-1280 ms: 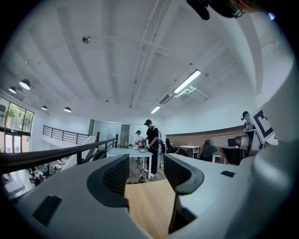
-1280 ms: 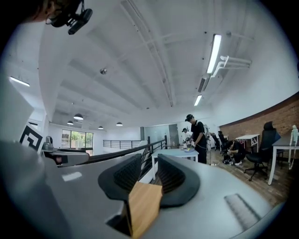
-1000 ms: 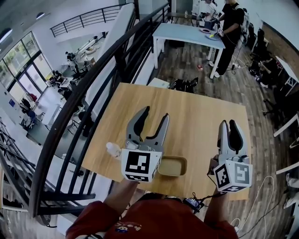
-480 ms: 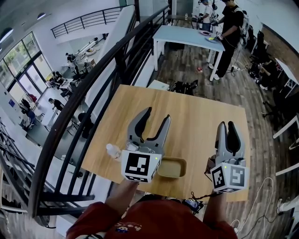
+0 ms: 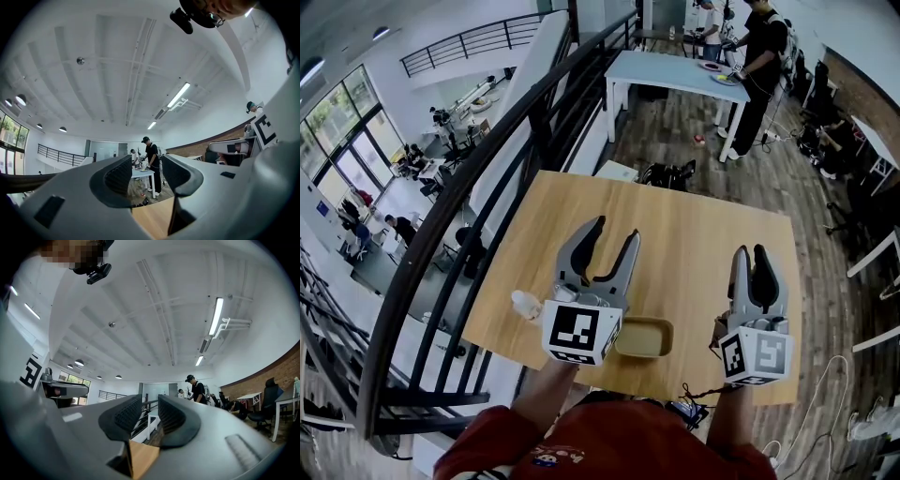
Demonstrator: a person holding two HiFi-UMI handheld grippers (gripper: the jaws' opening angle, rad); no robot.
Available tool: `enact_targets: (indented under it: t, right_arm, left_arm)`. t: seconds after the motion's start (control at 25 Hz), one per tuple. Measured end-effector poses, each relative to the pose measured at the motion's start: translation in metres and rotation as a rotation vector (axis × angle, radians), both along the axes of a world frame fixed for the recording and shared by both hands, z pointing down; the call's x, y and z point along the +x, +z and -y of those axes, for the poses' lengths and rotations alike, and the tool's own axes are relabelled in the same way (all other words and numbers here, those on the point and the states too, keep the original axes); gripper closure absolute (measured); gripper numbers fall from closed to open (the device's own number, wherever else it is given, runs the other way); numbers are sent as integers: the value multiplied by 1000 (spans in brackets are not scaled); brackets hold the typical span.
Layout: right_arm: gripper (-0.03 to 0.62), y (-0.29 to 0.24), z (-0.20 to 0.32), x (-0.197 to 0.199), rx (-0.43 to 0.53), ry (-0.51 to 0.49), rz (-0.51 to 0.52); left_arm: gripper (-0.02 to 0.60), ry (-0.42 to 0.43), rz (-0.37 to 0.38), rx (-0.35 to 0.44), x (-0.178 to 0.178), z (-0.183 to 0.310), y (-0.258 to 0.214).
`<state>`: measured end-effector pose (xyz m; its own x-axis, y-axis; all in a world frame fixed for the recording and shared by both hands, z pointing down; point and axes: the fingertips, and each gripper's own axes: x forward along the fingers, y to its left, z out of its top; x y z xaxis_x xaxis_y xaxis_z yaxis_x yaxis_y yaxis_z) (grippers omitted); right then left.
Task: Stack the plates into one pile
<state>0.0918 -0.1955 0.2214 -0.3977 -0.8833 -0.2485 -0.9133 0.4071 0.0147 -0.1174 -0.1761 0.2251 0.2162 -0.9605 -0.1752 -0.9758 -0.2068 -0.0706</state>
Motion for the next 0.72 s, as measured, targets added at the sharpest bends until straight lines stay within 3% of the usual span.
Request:
enact_targets:
  t: [0.12,0.24,0.52,0.72]
  right_arm:
    - [479,2,4,5,-2,22,-3]
    - [535,4,6,10,-6,36,-5]
    - [583,10,9,10,-50,5,23]
    - [585,13,10,9,-52,9,-7]
  left_arm:
    - [393,-18,17,3,-3,2,3]
    - [450,-37,21,13,-7,4,3]
    - [567,-26,21,14,-11,4,4]
    - [575,-19,18,-8,-13,4,7]
